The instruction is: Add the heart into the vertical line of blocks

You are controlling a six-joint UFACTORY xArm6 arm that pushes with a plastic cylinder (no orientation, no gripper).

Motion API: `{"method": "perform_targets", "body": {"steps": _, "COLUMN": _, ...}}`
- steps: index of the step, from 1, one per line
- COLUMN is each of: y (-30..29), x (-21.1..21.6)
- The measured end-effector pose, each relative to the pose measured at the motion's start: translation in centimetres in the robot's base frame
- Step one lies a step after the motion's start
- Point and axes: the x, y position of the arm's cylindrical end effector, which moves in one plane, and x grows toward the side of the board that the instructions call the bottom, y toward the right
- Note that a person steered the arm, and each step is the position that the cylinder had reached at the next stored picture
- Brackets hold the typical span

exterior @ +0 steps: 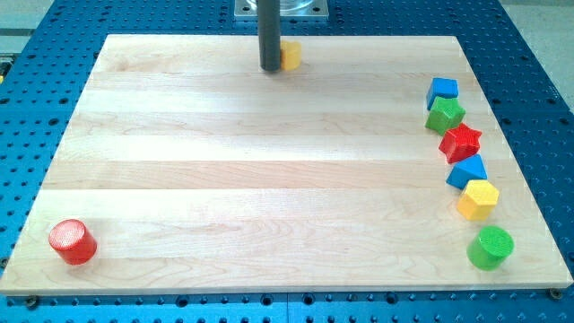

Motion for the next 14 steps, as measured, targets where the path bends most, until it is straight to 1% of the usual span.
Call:
{"method": "perform_targets", "body": {"steps": 1, "y": 0.0, "x": -2.3}}
{"method": "perform_targets", "body": {"steps": 2, "y": 0.6, "x": -3.2}}
{"method": "perform_targets", "body": {"steps": 3, "y": 2.7, "x": -3.2}}
{"method": "perform_targets", "body": {"steps": 6, "y": 10.8, "x": 0.2}}
{"method": "perform_targets", "body": {"steps": 7, "y": 12.2, "x": 0.6}}
{"method": "perform_targets", "body": {"steps": 8, "y": 13.5, "x": 0.9}}
{"method": "perform_targets", "body": {"steps": 9, "y": 16.8, "x": 0.9}}
{"method": "perform_targets", "body": {"steps": 10, "y": 18.7, "x": 0.9}}
{"method": "perform_targets", "body": {"steps": 11, "y": 19.1, "x": 0.1}}
{"method": "perform_targets", "body": {"steps": 14, "y": 25.0, "x": 0.8}}
